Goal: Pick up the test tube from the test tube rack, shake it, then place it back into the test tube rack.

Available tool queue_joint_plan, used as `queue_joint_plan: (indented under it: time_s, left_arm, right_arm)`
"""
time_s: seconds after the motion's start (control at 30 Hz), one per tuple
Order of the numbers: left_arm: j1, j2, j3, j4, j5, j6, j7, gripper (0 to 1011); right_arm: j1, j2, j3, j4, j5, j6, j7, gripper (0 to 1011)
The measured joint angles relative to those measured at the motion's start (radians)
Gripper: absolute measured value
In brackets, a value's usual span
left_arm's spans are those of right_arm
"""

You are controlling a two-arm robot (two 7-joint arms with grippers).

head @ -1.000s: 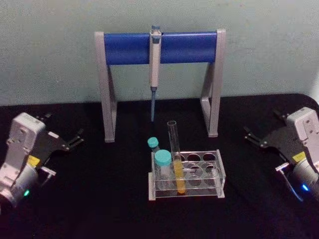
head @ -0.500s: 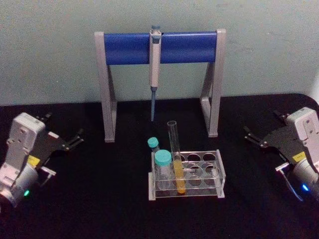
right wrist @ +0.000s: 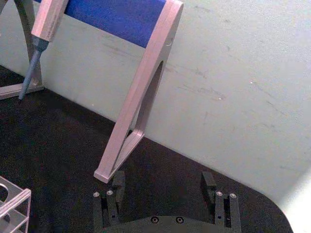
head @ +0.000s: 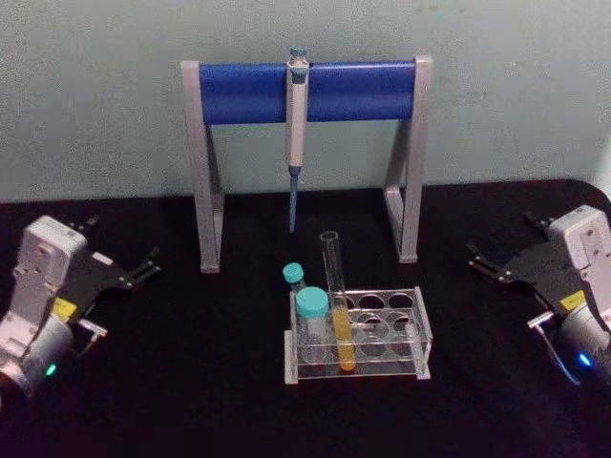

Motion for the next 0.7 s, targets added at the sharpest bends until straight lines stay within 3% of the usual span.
queue_joint_plan:
  time_s: [0.37, 0.7]
  left_arm:
    - [0.000, 0.000, 0.000, 0.000, 0.000, 0.000, 0.000, 1001]
    - [0.000, 0.000, 0.000, 0.000, 0.000, 0.000, 0.000, 1001]
  right_arm:
    - [0.000, 0.000, 0.000, 0.000, 0.000, 0.000, 0.000, 1000]
    - [-0.040, -0.006, 0.037, -0.051, 0.020, 0.000, 0.038, 1000]
